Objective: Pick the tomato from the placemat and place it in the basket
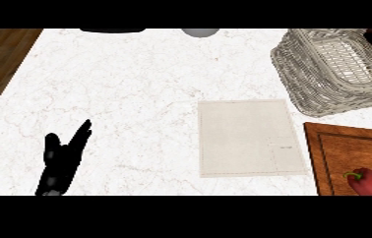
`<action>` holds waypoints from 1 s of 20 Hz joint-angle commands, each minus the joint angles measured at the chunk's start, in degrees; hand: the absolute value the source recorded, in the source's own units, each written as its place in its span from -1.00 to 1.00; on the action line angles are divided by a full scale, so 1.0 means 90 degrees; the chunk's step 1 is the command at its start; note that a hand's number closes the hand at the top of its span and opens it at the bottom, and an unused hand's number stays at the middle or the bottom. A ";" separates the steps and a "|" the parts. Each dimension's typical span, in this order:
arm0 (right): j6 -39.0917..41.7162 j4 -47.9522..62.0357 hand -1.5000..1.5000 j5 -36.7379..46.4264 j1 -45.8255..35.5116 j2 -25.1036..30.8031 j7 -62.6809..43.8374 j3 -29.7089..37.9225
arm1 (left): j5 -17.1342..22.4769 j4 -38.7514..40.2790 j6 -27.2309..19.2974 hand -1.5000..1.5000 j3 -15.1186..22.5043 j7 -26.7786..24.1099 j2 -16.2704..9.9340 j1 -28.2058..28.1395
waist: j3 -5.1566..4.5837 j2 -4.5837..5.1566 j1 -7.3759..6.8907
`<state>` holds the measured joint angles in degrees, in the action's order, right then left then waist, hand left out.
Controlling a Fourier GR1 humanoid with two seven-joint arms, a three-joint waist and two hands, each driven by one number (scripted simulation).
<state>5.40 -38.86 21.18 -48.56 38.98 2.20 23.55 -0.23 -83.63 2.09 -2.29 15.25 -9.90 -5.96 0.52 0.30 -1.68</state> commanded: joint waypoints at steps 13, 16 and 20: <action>-0.0093 0.2051 -1.00 0.0296 -0.0618 0.1043 0.1831 0.0204 | 0.0094 0.0425 0.0090 0.00 -0.0105 0.0183 0.0135 0.0174 | -0.0048 0.0047 -0.0002; -0.0243 0.2376 -1.00 0.0121 -0.0709 0.1223 0.1754 0.0491 | -0.0017 0.0295 0.0033 0.00 0.0044 0.0147 0.0248 0.0126 | -0.0042 0.0068 -0.0041; -0.0090 0.2614 -1.00 -0.0080 -0.0672 0.1631 0.1689 0.0752 | 0.0045 0.0358 0.0298 0.00 -0.0047 -0.0120 0.0058 -0.0133 | -0.0044 0.0064 -0.0031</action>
<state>4.55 -17.96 21.79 -54.84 51.19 16.97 28.28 -0.83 -83.89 2.69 -2.60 14.65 -9.18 -6.14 0.57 0.40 -2.10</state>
